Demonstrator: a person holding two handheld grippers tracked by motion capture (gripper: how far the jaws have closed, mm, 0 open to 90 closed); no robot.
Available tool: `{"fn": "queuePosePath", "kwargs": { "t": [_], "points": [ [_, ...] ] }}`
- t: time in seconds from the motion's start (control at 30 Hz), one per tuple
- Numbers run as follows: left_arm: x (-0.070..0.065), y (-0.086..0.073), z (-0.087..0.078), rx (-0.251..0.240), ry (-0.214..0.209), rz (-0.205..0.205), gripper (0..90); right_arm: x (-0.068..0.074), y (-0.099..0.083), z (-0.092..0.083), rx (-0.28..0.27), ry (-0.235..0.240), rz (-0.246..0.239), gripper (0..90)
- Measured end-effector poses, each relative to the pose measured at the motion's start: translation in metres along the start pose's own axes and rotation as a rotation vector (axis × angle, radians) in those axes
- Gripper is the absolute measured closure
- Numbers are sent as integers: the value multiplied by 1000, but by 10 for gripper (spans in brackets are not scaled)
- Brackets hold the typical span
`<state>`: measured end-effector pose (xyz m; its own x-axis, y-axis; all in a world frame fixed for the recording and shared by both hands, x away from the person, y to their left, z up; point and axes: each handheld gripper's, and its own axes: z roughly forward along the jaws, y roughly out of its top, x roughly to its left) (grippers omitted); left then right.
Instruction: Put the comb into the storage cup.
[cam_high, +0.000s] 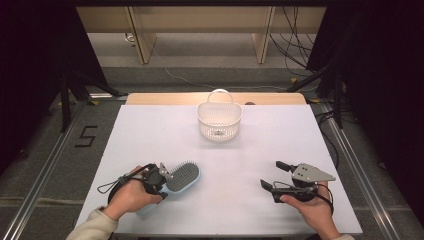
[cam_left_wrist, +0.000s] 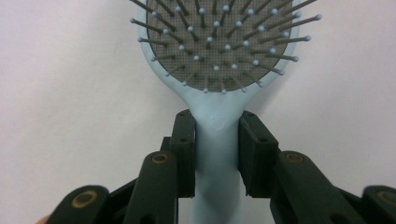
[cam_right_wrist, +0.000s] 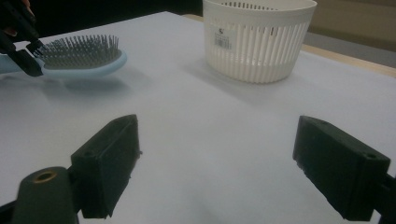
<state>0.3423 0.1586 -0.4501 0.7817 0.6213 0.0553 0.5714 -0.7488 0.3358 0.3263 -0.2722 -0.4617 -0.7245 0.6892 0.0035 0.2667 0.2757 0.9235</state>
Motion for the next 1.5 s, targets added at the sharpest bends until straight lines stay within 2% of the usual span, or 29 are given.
{"fn": "queuePosePath", "kwargs": {
  "t": [0.17, 0.6, 1.5],
  "points": [
    [1, -1, -1, -26, 6, 3, 697, 0, 0, 0, 0, 0, 0, 156],
    [5, -5, -2, -136, 33, -40, 697, 0, 0, 0, -2, 2, -1, 156],
    [10, -9, -4, -220, 77, -65, 697, 0, 0, 0, -4, 4, 1, 154]
  ]
}}
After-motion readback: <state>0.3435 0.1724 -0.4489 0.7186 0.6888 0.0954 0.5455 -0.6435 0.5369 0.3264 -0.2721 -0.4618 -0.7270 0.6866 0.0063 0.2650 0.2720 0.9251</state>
